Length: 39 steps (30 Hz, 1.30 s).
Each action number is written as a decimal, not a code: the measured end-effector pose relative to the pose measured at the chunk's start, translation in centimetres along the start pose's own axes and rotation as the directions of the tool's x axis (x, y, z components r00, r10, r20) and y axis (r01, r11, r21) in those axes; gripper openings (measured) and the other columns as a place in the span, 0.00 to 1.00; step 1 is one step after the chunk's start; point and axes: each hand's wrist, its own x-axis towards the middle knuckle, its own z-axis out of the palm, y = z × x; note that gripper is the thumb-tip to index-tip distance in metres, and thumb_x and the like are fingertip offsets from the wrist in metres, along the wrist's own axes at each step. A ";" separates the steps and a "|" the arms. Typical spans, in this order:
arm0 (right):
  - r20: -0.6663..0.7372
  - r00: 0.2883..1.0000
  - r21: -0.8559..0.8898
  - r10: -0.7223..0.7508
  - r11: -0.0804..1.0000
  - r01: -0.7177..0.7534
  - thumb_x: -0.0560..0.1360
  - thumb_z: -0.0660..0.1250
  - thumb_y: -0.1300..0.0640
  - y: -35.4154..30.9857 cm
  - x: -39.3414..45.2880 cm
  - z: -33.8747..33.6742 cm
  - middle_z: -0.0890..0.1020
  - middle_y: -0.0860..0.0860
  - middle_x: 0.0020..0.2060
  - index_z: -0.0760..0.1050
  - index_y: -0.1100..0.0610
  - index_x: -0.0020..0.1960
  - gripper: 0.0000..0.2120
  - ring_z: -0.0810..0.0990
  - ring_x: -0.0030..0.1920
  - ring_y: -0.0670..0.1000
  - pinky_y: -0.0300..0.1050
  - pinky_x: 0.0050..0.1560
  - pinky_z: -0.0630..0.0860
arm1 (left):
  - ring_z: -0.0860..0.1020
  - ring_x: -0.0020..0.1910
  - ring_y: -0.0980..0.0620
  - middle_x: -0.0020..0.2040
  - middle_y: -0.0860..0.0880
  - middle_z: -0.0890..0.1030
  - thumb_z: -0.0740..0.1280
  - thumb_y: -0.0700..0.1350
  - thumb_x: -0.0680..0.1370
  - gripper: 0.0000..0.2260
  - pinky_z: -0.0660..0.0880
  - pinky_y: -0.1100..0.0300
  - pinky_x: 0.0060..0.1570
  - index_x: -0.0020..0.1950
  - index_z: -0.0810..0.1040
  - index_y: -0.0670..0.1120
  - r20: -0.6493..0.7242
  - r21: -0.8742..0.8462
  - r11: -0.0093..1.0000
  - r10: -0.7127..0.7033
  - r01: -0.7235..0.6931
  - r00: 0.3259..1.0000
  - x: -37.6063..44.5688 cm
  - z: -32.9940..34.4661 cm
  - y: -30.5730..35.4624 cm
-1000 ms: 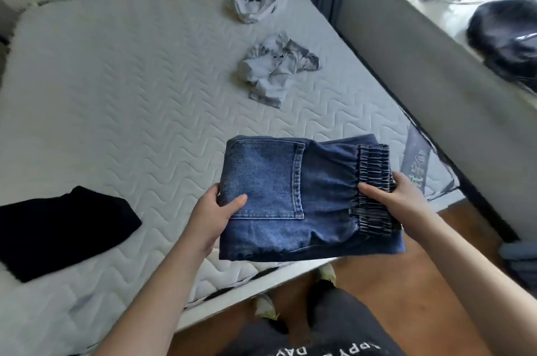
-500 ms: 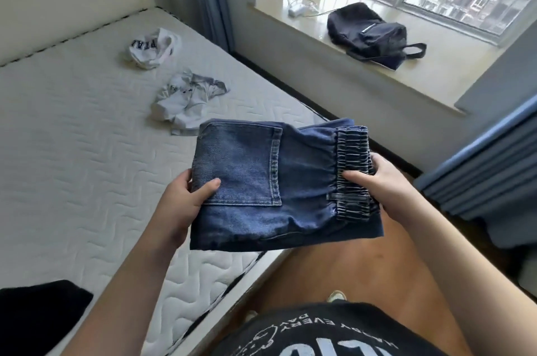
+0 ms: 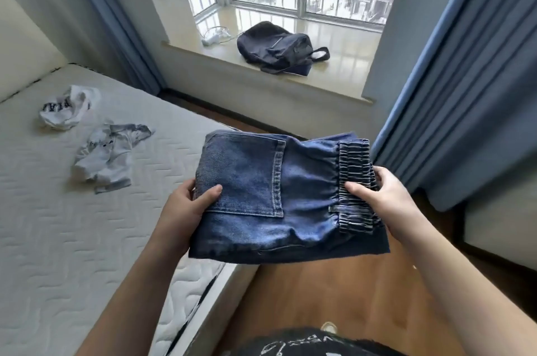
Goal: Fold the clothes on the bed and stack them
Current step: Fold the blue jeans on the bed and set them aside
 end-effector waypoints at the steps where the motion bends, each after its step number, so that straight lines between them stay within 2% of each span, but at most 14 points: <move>1: -0.018 1.000 0.003 0.002 1.000 -0.002 0.56 0.77 0.38 0.4 0.4 -1.5 0.83 0.44 0.53 0.73 0.48 0.61 0.36 0.82 0.53 0.45 0.54 0.59 0.78 | 0.84 0.49 0.44 0.50 0.45 0.85 0.74 0.50 0.69 0.18 0.79 0.49 0.50 0.56 0.80 0.45 0.007 -0.002 1.000 0.002 -0.002 1.000 0.3 1.7 0.1; 5: -0.075 0.997 0.000 0.001 1.000 -0.001 0.56 0.76 0.38 1.2 2.0 -6.4 0.83 0.43 0.52 0.73 0.47 0.61 0.36 0.82 0.53 0.43 0.53 0.60 0.77 | 0.84 0.49 0.44 0.50 0.45 0.86 0.74 0.45 0.73 0.13 0.80 0.50 0.49 0.56 0.80 0.45 0.036 0.003 1.000 0.001 -0.001 0.999 1.5 7.2 0.5; 9: -0.108 0.994 -0.032 -0.014 0.999 0.011 0.60 0.77 0.41 1.6 4.1 -9.1 0.82 0.44 0.55 0.72 0.49 0.64 0.36 0.81 0.56 0.44 0.53 0.62 0.75 | 0.84 0.49 0.46 0.50 0.46 0.86 0.74 0.46 0.74 0.14 0.80 0.57 0.43 0.58 0.80 0.46 0.045 0.018 1.000 0.018 -0.019 0.999 2.8 10.4 0.7; 13: -0.128 0.991 -0.084 -0.039 0.996 0.029 0.66 0.78 0.48 1.7 6.9 -9.7 0.80 0.46 0.57 0.71 0.50 0.66 0.31 0.78 0.59 0.46 0.52 0.65 0.73 | 0.84 0.48 0.47 0.49 0.47 0.86 0.73 0.51 0.70 0.16 0.79 0.55 0.44 0.55 0.81 0.48 0.006 0.013 1.000 0.008 -0.008 1.000 4.9 11.9 0.6; 17: -0.104 0.994 -0.111 -0.030 0.994 0.018 0.66 0.78 0.47 1.4 10.9 -9.6 0.80 0.47 0.59 0.70 0.51 0.68 0.33 0.77 0.62 0.48 0.53 0.66 0.72 | 0.84 0.49 0.45 0.49 0.46 0.86 0.74 0.54 0.68 0.18 0.79 0.50 0.47 0.55 0.80 0.49 -0.024 0.002 1.000 -0.012 0.012 1.000 8.4 12.5 0.3; 22: -0.102 0.995 -0.093 0.005 0.996 -0.014 0.58 0.76 0.37 0.9 17.2 -9.2 0.81 0.45 0.57 0.70 0.46 0.65 0.38 0.78 0.60 0.47 0.53 0.65 0.73 | 0.84 0.47 0.43 0.48 0.46 0.85 0.75 0.53 0.68 0.19 0.80 0.49 0.45 0.57 0.78 0.51 -0.047 -0.034 0.998 -0.056 0.054 0.997 15.0 14.3 0.1; 29: -0.089 0.996 -0.069 0.027 0.997 -0.033 0.57 0.78 0.38 -1.7 25.8 -9.2 0.84 0.44 0.51 0.73 0.41 0.59 0.32 0.83 0.52 0.43 0.54 0.59 0.78 | 0.83 0.49 0.40 0.49 0.42 0.85 0.75 0.51 0.68 0.21 0.80 0.44 0.50 0.59 0.76 0.50 -0.022 -0.069 0.993 -0.102 0.100 0.995 23.5 15.6 1.7; 32: -0.087 0.996 -0.073 0.019 0.997 -0.026 0.57 0.78 0.38 -2.9 29.0 -9.0 0.84 0.45 0.51 0.74 0.43 0.60 0.34 0.83 0.51 0.44 0.54 0.59 0.78 | 0.83 0.49 0.40 0.49 0.41 0.85 0.74 0.51 0.68 0.20 0.80 0.46 0.48 0.58 0.76 0.50 -0.010 -0.058 0.993 -0.103 0.102 0.995 26.6 16.1 3.0; 35: -0.075 0.997 -0.060 0.021 0.998 -0.026 0.56 0.77 0.38 -3.8 32.1 -9.1 0.84 0.46 0.51 0.73 0.45 0.62 0.36 0.83 0.52 0.45 0.54 0.60 0.77 | 0.83 0.49 0.40 0.49 0.41 0.84 0.73 0.50 0.68 0.19 0.80 0.45 0.50 0.57 0.76 0.51 -0.018 -0.063 0.993 -0.104 0.102 0.994 29.5 16.9 3.9; 39: -0.032 0.999 -0.083 0.016 0.996 -0.018 0.60 0.78 0.42 -4.7 37.2 -9.4 0.83 0.45 0.52 0.72 0.44 0.61 0.31 0.83 0.52 0.45 0.54 0.60 0.77 | 0.83 0.49 0.42 0.50 0.43 0.85 0.73 0.50 0.68 0.20 0.80 0.45 0.51 0.59 0.76 0.52 -0.069 -0.085 0.989 -0.124 0.118 0.990 33.0 18.2 4.1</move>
